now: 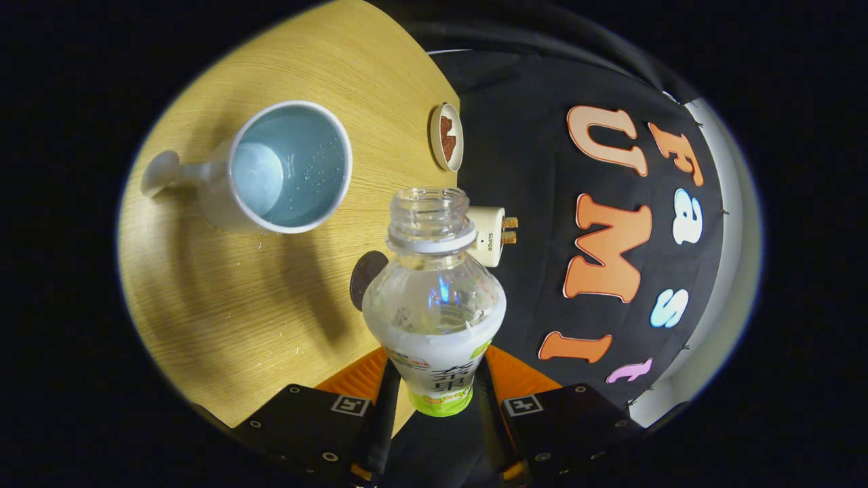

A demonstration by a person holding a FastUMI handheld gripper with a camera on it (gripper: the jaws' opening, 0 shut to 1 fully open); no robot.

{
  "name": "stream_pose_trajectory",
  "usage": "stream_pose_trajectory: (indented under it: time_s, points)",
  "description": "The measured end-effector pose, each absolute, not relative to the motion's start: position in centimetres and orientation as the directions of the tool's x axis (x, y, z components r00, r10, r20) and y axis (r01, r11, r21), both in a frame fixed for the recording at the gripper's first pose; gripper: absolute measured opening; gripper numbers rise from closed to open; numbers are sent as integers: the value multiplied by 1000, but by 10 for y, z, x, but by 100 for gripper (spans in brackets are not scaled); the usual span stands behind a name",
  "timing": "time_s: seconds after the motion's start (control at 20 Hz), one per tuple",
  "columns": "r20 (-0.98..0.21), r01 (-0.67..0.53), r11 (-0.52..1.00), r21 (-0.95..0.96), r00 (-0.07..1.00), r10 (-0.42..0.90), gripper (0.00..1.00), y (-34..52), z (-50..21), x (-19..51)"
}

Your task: Take the bottle from table, then pour the juice into the cup, finally place the bottle on the coaster

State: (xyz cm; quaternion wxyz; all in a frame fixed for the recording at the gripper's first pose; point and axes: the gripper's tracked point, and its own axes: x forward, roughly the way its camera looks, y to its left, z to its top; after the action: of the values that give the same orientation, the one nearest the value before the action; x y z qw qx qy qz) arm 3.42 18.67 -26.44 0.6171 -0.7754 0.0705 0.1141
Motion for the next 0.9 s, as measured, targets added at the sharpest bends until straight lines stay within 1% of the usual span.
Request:
stream_pose_trajectory:
  time_s: [0.15,0.9]
  points:
    - [-261,-243,-271,-931,965,34,57,187,-263,36]
    - [-268,-233,-376,-897,963,42,57,188,-262,43]
